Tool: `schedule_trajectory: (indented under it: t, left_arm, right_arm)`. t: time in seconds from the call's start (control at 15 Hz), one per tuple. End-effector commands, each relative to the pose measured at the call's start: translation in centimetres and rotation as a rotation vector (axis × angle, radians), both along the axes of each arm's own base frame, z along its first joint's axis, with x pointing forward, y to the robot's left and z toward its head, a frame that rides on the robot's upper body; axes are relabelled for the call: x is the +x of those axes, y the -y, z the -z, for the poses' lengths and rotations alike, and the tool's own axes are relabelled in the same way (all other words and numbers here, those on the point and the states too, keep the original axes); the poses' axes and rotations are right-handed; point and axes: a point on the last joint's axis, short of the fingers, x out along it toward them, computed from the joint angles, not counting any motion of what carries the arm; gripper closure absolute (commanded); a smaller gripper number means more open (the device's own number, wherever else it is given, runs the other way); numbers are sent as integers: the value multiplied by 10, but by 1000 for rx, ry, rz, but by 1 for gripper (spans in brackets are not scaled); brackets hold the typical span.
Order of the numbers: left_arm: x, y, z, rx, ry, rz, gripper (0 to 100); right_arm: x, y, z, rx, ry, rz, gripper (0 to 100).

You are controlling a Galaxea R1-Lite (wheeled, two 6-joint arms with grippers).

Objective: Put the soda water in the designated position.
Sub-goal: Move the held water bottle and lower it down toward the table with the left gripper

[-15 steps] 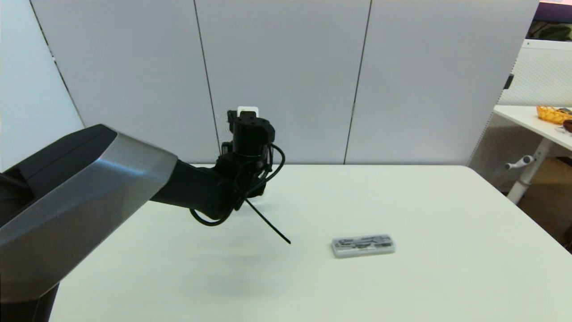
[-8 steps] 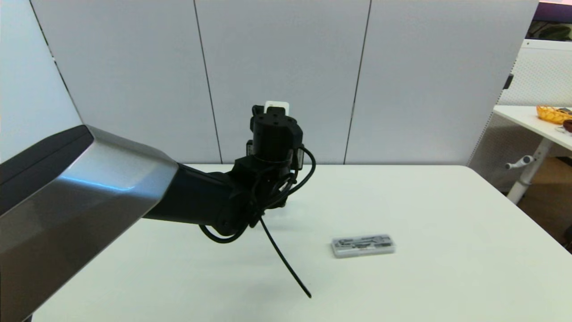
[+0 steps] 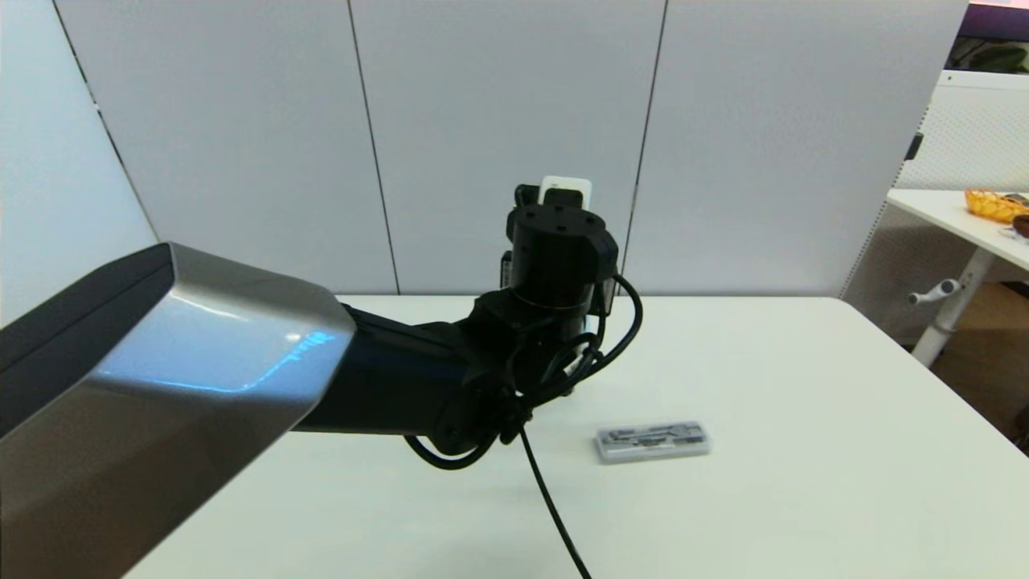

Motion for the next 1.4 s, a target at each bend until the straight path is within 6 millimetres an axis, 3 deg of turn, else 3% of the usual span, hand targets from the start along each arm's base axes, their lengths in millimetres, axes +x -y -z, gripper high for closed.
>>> schedule_trajectory:
  t: [0.07,0.8,1.07,1.4]
  left_arm:
    - [2,18,9,5,5,62,100]
    - [30,52,62,49,-9,51,100]
    - [39,53,79,71,-27,30,100]
    - [47,49,87,79,-45,13,100]
  right_arm:
    - [0,0,0,1,1,1,0]
    - [0,0,0,0,1,1,0]
    - [0,0,0,1,1,1,0]
    - [0,0,0,1,1,1,0]
